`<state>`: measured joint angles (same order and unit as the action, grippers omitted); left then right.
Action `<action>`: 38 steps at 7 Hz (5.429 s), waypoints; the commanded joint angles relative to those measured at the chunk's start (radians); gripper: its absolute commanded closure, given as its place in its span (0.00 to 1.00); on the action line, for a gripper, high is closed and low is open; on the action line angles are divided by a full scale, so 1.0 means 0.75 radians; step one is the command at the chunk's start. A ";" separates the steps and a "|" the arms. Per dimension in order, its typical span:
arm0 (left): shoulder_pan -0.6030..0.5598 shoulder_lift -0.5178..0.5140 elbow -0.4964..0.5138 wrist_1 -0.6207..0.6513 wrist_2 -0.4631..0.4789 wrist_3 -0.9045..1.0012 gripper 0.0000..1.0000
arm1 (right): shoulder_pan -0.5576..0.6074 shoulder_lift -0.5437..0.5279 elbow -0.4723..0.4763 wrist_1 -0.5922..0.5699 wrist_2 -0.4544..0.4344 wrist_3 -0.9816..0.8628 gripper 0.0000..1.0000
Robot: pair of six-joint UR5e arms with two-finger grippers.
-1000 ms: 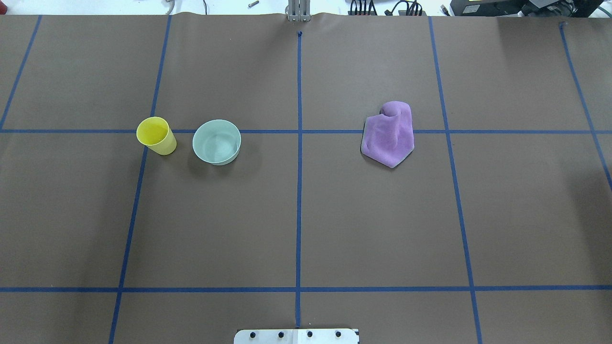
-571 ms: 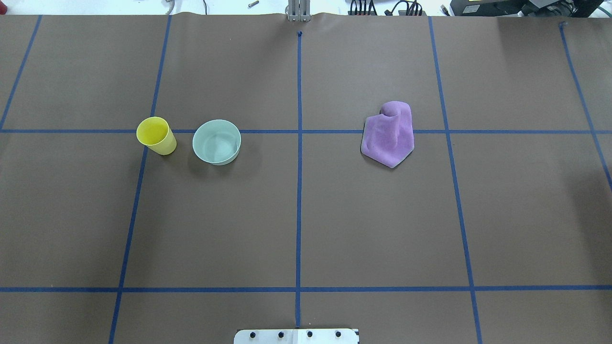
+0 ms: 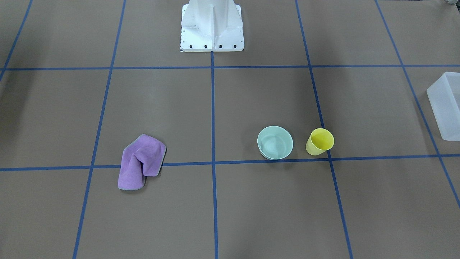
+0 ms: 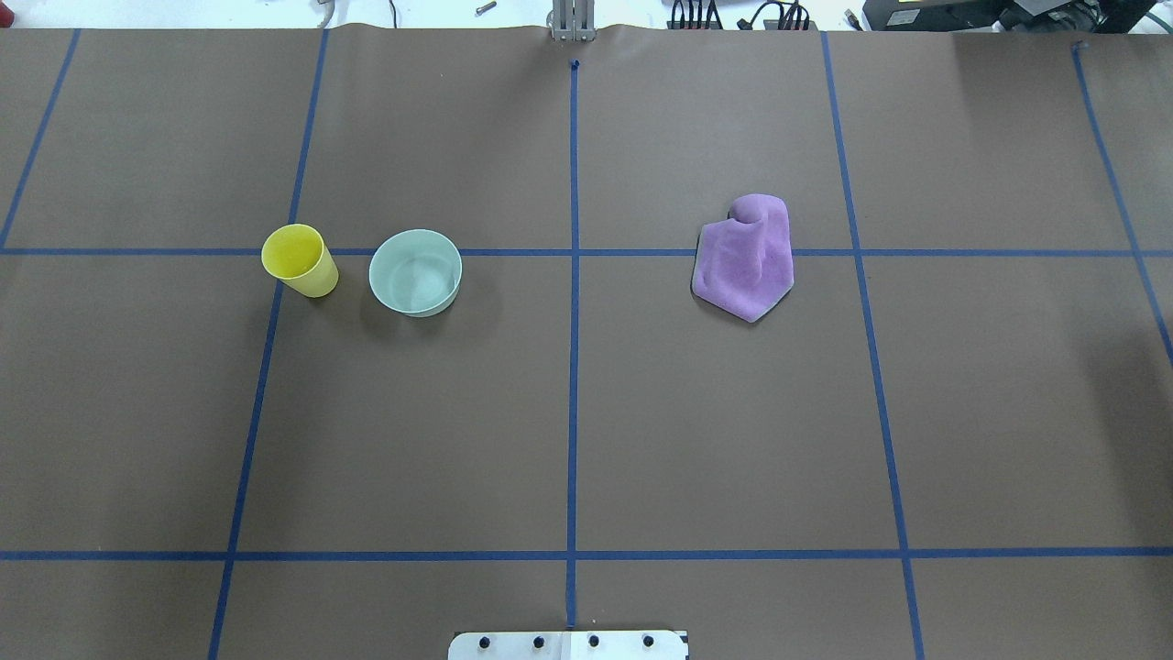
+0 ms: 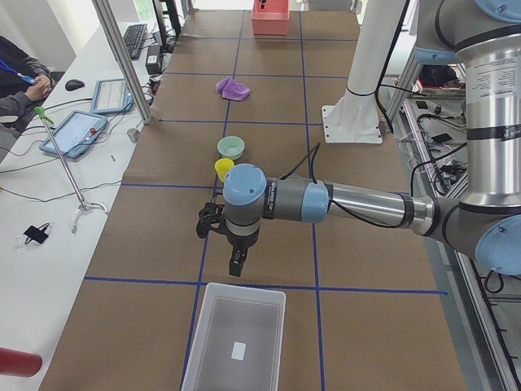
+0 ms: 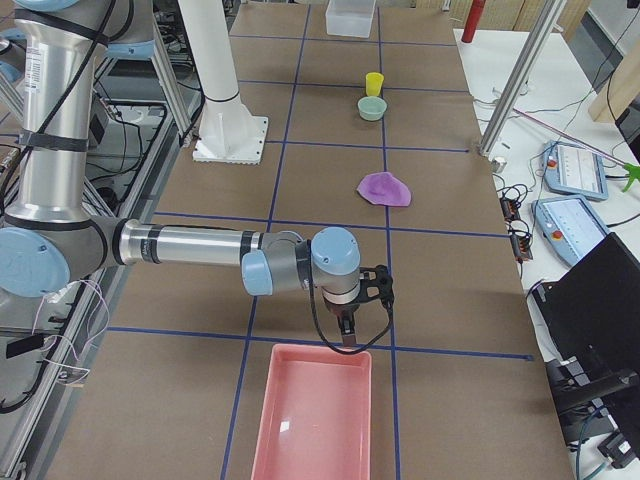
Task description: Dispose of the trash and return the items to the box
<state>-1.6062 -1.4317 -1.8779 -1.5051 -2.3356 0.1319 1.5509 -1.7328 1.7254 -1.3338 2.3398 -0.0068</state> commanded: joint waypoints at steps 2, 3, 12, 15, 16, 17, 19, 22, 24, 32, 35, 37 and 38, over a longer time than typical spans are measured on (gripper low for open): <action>0.006 -0.034 -0.096 -0.101 0.001 0.000 0.02 | 0.000 0.028 0.027 0.303 0.009 0.021 0.00; 0.031 -0.133 -0.025 -0.323 0.005 -0.018 0.02 | 0.000 0.030 0.019 0.296 0.012 0.023 0.00; 0.906 -0.487 0.204 -0.709 0.386 -1.294 0.02 | -0.294 0.022 0.172 0.306 -0.184 0.712 0.00; 0.918 -0.586 0.319 -0.711 0.386 -1.323 0.04 | -0.403 0.038 0.189 0.300 -0.305 0.846 0.00; 0.918 -0.600 0.348 -0.713 0.386 -1.327 0.08 | -0.407 0.036 0.189 0.300 -0.307 0.846 0.00; 0.971 -0.611 0.350 -0.720 0.408 -1.368 0.15 | -0.409 0.036 0.187 0.302 -0.309 0.846 0.00; 1.068 -0.611 0.350 -0.730 0.519 -1.407 0.66 | -0.409 0.036 0.184 0.302 -0.310 0.846 0.00; 1.060 -0.607 0.330 -0.728 0.511 -1.391 1.00 | -0.409 0.036 0.186 0.304 -0.307 0.846 0.00; 0.863 -0.591 0.275 -0.705 0.271 -1.310 1.00 | -0.409 0.036 0.186 0.304 -0.309 0.846 0.00; -0.161 -0.402 0.780 -0.261 0.022 0.722 1.00 | -0.423 0.050 0.176 0.310 -0.295 0.846 0.00; -0.176 -0.398 1.381 -0.887 0.011 0.722 1.00 | -0.444 0.075 0.174 0.310 -0.305 0.848 0.00; -0.174 -0.408 1.458 -0.916 0.011 0.690 1.00 | -0.450 0.077 0.174 0.310 -0.307 0.846 0.00; -0.172 -0.408 1.495 -0.922 0.011 0.687 1.00 | -0.450 0.085 0.174 0.308 -0.307 0.846 0.00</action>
<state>-1.7364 -1.7364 -0.7966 -2.1823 -2.3270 0.6543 1.2147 -1.6739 1.8561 -1.1017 2.1098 0.6275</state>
